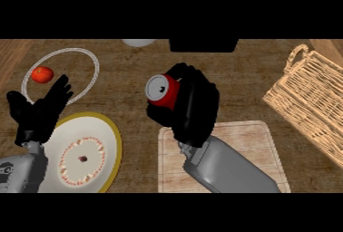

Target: Pick the can from the cutting board and place it in the basket

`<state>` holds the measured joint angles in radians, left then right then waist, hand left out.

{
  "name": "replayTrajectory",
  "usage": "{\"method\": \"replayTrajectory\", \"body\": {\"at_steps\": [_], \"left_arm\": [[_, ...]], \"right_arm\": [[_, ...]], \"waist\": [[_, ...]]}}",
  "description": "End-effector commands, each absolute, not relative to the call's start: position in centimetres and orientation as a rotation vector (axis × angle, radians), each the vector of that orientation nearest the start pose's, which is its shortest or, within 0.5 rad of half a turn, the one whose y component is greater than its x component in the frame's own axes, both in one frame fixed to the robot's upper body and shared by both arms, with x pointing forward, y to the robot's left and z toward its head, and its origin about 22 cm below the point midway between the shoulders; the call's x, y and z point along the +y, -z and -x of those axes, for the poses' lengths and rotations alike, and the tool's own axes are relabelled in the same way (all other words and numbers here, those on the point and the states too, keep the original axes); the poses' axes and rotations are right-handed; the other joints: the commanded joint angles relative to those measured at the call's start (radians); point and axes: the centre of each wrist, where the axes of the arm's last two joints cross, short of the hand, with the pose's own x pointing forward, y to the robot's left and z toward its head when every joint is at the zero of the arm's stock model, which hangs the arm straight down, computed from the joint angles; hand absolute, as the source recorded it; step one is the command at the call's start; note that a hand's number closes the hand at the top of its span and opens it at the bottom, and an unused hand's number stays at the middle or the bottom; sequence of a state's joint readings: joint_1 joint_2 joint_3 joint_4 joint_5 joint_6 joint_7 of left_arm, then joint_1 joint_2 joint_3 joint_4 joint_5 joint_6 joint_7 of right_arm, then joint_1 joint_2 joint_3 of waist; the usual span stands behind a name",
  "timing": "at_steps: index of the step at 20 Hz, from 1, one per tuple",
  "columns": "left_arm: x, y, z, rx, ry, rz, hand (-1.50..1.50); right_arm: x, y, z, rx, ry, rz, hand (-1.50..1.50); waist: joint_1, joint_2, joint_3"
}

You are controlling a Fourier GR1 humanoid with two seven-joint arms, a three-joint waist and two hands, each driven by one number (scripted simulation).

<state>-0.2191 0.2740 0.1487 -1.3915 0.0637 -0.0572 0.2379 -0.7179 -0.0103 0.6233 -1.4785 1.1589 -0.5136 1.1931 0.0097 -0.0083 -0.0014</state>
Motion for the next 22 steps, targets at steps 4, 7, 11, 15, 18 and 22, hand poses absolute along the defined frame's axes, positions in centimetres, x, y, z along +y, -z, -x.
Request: {"method": "replayTrajectory", "body": {"at_steps": [4, 7, 11, 15, 18, 22], "left_arm": [[31.0, -3.2, -28.3, -1.372, 0.079, -0.187, 0.00], [32.8, -2.7, -28.8, -1.395, 0.052, -0.203, 0.00], [31.9, -2.9, -29.6, -1.377, 0.063, -0.194, 0.00], [30.2, -3.9, -29.4, -1.380, 0.072, -0.198, 0.00], [32.0, -3.9, -29.2, -1.373, 0.069, -0.200, 0.00], [33.2, -1.9, -27.6, -1.376, 0.077, -0.190, 0.00]], "right_arm": [[-1.7, -20.9, -29.5, -1.467, -0.097, 1.137, 1.50], [-2.6, -22.1, -31.0, -1.456, -0.042, 1.161, 1.50], [-3.8, -24.0, -33.0, -1.445, 0.000, 1.225, 1.50], [-6.8, -26.3, -35.3, -1.389, 0.057, 1.298, 1.50], [-9.2, -25.8, -36.6, -1.315, 0.070, 1.422, 1.50], [-13.5, -26.7, -37.7, -1.231, 0.090, 1.507, 1.50]], "waist": [[-0.011, -0.002, 0.000], [-0.014, 0.005, -0.001], [-0.015, 0.008, 0.000], [-0.007, 0.006, 0.001], [-0.011, 0.006, 0.001], [-0.008, 0.007, 0.000]]}}
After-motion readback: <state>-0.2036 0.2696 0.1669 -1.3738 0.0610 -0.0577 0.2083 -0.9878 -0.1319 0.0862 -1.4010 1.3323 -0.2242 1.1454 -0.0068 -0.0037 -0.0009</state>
